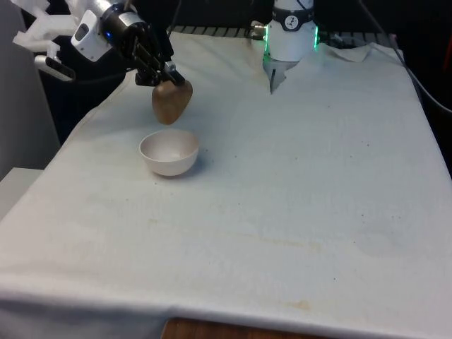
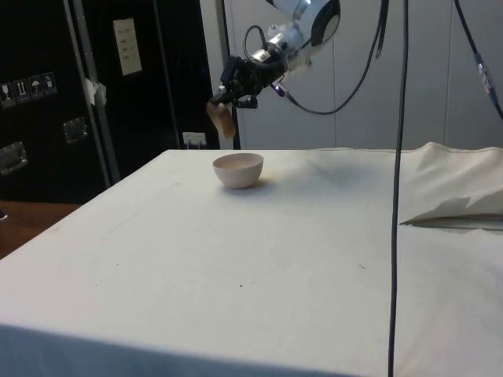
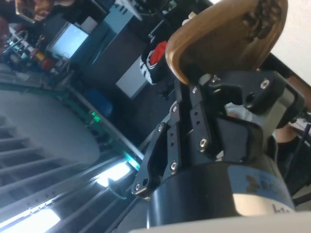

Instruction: Pour the coffee beans from the cup into the bowl.

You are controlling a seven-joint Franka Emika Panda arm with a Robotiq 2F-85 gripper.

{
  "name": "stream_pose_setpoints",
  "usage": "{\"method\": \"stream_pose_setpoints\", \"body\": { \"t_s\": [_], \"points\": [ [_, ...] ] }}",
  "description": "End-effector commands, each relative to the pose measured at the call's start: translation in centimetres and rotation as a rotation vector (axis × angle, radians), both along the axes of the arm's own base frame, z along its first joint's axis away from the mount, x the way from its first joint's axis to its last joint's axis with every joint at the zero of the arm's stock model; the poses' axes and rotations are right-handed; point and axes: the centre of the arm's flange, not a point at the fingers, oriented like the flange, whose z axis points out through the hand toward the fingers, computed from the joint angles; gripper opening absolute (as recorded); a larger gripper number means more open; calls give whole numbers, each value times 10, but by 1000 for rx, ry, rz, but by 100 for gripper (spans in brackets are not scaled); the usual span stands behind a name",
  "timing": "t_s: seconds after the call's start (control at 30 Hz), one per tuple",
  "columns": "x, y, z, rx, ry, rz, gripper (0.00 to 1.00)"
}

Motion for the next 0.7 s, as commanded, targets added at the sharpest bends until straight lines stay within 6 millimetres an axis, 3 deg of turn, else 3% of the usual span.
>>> {"method": "stream_pose_setpoints", "body": {
  "t_s": [0.0,0.67],
  "points": [
    [0,0,-1,15,-11,-3,0],
    [-4,-1,-7,112,-94,1,0]
  ]
}}
